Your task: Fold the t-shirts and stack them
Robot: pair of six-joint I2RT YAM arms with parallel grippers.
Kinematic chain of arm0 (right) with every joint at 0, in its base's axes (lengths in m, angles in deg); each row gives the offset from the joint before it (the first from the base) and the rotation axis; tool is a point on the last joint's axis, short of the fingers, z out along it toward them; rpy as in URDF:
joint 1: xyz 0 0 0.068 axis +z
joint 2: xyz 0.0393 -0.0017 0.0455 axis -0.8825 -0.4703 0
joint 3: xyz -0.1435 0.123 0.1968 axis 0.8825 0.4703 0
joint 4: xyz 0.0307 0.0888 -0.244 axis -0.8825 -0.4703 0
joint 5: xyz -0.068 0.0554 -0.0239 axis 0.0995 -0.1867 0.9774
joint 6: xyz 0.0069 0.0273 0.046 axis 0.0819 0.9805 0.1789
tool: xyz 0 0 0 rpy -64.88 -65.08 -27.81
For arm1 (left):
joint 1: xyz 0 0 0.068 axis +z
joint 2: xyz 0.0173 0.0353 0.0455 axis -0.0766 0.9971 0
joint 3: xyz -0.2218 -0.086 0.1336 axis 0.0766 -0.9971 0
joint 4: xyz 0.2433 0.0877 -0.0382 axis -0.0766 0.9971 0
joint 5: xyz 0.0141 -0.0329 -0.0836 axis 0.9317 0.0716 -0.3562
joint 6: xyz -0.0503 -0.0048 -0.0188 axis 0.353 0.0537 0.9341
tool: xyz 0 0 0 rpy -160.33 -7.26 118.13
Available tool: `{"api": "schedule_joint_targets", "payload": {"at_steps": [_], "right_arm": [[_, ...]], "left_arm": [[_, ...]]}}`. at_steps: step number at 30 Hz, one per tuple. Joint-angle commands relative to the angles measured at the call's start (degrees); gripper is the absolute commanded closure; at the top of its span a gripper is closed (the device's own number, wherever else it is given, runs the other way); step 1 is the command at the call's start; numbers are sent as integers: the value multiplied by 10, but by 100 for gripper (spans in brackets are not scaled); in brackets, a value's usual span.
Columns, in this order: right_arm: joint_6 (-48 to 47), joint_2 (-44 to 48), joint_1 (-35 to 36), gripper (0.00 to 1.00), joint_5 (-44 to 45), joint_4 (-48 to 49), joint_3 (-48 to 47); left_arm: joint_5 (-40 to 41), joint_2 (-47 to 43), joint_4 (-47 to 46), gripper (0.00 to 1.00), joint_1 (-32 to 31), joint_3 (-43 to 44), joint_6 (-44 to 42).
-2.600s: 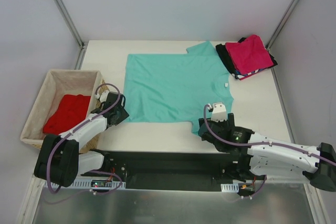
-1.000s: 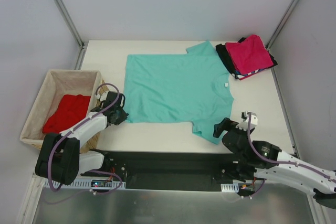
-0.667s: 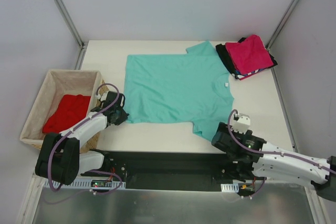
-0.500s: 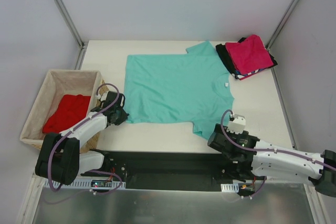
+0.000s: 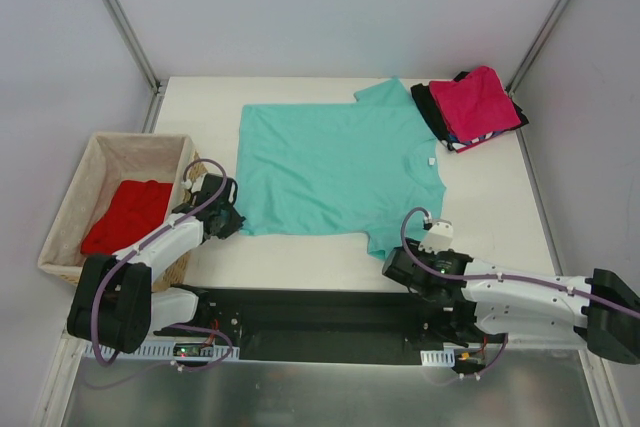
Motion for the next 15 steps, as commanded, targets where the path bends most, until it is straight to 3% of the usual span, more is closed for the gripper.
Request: {"api": "schedule_joint_targets", "payload": {"at_steps": [1, 7, 15], "right_arm": [[22, -8, 4, 39, -9, 15, -8], [29, -20, 1, 51, -16, 25, 4], [29, -1, -6, 51, -15, 50, 25]], "left_arm": [[-4, -12, 12, 100, 9, -2, -7], [-5, -8, 10, 100, 10, 0, -8], [-5, -12, 13, 100, 12, -1, -10]]}}
